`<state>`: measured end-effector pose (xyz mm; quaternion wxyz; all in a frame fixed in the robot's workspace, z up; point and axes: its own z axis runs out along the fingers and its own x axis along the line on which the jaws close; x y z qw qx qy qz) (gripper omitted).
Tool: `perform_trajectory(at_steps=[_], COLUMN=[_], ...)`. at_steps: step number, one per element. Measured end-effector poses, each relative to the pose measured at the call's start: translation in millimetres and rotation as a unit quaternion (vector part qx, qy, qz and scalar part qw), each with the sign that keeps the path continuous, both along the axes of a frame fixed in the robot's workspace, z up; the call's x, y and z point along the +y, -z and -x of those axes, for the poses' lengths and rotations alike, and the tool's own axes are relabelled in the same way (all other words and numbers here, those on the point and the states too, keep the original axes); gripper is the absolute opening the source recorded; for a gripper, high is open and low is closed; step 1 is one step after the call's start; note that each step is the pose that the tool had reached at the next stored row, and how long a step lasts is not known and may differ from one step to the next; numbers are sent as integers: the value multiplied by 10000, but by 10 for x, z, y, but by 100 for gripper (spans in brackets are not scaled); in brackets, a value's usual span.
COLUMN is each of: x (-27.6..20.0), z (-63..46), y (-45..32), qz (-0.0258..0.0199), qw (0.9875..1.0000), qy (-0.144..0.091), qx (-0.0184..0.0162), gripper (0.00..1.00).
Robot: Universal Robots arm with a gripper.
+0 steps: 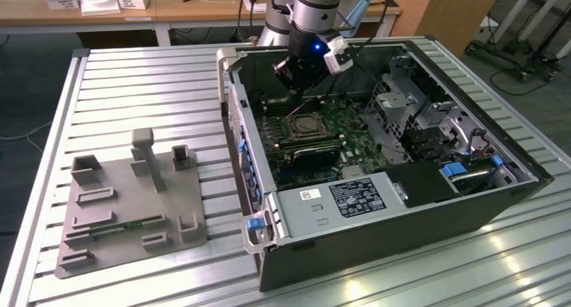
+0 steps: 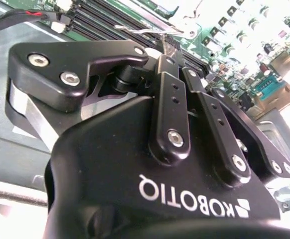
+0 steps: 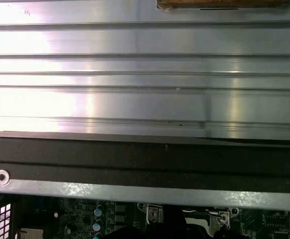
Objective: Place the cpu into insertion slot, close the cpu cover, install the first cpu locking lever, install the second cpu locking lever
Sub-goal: 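Install the first cpu locking lever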
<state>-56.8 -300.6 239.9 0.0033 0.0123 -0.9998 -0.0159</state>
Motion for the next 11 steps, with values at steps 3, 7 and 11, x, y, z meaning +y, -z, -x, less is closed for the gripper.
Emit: perform_trajectory(at_steps=[3, 7, 11], x=[2, 2, 2], z=[-2, -3, -3], y=[8, 10, 10], qz=[2, 1, 1], qw=[10000, 10000, 10000], qy=[-28, -46, -48], qx=[1, 1, 1], gripper=[10, 10, 10])
